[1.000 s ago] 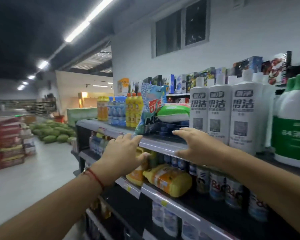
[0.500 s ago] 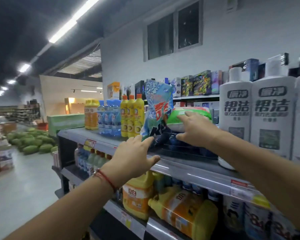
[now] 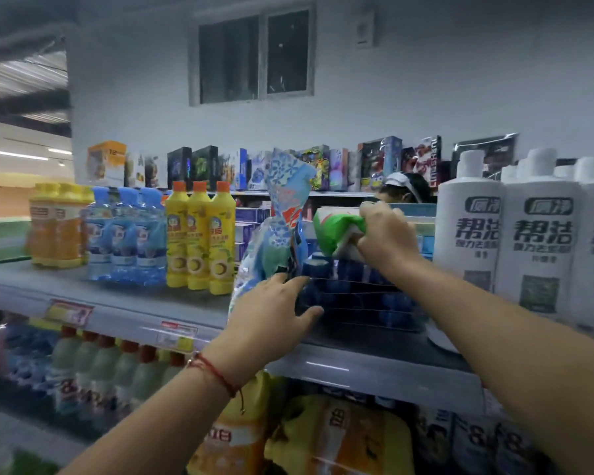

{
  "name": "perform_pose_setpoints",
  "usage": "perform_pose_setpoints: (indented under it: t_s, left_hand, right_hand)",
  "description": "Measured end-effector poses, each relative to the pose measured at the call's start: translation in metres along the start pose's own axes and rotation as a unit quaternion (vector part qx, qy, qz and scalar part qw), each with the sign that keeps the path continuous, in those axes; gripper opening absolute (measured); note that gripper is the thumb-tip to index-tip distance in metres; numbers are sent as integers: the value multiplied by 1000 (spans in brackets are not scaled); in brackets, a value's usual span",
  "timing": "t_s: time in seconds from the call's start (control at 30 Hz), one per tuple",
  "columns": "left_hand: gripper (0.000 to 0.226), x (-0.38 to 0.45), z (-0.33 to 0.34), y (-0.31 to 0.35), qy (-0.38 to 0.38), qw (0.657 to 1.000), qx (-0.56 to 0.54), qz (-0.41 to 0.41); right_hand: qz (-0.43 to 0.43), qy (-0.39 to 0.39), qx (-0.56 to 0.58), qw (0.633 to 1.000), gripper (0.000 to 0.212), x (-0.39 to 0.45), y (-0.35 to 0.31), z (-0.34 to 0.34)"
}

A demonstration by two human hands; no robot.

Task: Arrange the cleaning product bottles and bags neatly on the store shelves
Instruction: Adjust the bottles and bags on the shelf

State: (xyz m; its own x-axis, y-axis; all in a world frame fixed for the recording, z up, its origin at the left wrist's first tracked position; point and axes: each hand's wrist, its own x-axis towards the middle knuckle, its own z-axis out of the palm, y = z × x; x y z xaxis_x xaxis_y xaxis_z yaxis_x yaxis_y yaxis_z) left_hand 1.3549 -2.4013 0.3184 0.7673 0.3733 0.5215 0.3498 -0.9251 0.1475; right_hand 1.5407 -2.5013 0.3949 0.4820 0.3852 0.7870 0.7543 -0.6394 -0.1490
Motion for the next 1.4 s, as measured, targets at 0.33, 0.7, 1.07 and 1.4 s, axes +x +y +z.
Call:
perform_pose_setpoints:
  t_s: [0.33,0.7,1.07,1.4]
  left_hand:
    - [48,-20,-24,-8,-148,689,-706,-76]
    - [66,-130,25,-9,-292,424,-850,-113]
    - [46,-230,91,-45,-281,459,-824,-180]
    - [56,-318,143,-71,-399,350,-759,-376]
  right_hand:
    - [-82,242,41,966,24,-91,-50,-79]
    - [-209,121,-90,966,25,-299,-91,-85]
    - [450,-132,535,703,89,-378,-106,-80]
    - [537,-191,401,718,24,-438,-135,-37]
